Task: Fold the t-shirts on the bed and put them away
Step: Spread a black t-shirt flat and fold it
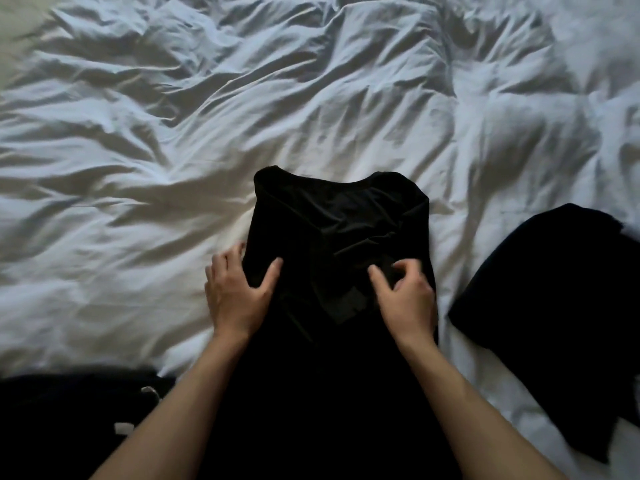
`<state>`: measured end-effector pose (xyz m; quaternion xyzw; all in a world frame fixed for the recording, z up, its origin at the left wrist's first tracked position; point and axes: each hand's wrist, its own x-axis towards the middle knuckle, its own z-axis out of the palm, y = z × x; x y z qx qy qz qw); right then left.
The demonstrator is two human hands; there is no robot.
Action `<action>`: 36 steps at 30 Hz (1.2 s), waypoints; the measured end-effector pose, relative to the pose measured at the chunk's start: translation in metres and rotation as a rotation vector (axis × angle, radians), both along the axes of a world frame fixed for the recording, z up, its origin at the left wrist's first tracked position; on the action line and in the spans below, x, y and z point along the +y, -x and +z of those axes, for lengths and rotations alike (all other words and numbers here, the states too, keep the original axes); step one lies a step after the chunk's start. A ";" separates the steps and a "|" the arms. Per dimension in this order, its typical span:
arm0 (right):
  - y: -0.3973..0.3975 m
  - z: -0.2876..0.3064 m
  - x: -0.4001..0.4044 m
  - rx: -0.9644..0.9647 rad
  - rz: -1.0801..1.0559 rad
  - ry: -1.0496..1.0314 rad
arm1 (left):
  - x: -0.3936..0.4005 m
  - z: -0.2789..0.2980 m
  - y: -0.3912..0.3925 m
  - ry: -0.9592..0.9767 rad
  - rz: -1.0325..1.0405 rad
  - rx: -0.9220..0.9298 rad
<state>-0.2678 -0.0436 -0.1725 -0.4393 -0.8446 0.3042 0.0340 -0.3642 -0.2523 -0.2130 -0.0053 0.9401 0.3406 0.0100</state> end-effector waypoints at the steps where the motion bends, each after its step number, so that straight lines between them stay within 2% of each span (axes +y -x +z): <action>1: 0.005 -0.002 0.012 0.076 -0.073 -0.075 | 0.009 0.004 0.017 -0.074 -0.005 -0.028; 2: 0.012 -0.005 0.027 0.114 -0.139 -0.107 | 0.019 0.006 0.035 -0.135 -0.003 -0.083; 4: 0.030 -0.010 0.055 0.073 -0.176 -0.040 | 0.041 0.006 0.069 -0.155 -0.002 -0.179; 8: 0.054 -0.027 0.083 0.064 -0.050 0.141 | 0.049 -0.006 0.105 -0.119 -0.028 -0.155; 12: 0.050 -0.032 0.100 0.151 -0.127 0.128 | 0.026 -0.012 0.118 -0.112 0.035 -0.174; 17: 0.048 -0.027 0.108 0.193 -0.125 0.155 | 0.030 -0.002 0.111 -0.180 0.065 -0.167; 19: 0.048 -0.026 0.104 0.191 -0.076 0.188 | 0.036 -0.003 0.094 -0.185 0.018 -0.148; 22: 0.049 -0.028 0.098 0.027 0.100 0.035 | 0.033 -0.014 0.099 -0.086 0.048 -0.118; 24: 0.050 -0.029 0.099 -0.058 0.125 -0.125 | 0.030 -0.016 0.118 -0.090 0.132 -0.158; 25: 0.049 -0.027 0.098 -0.053 0.098 -0.205 | 0.029 -0.014 0.123 -0.078 0.162 -0.164; 27: 0.039 -0.020 0.088 0.073 0.113 -0.438 | 0.026 -0.007 0.115 -0.002 0.154 -0.088; 29: 0.017 -0.017 0.064 0.263 0.320 -0.610 | 0.024 0.003 0.079 0.030 0.000 0.158; 30: 0.003 -0.020 0.049 0.290 0.476 -0.629 | 0.024 0.010 0.054 0.001 -0.153 0.276; 31: -0.009 -0.025 0.038 0.238 0.621 -0.627 | 0.026 0.014 0.025 -0.047 -0.333 0.317; 32: -0.018 -0.031 0.033 0.136 0.725 -0.614 | 0.029 0.016 -0.003 -0.060 -0.503 0.307; 34: -0.027 -0.048 0.031 -0.054 0.808 -0.594 | 0.038 0.009 -0.048 0.073 -0.730 0.215; 36: -0.029 -0.056 0.033 -0.090 0.820 -0.596 | 0.044 -0.009 -0.072 0.263 -0.748 0.163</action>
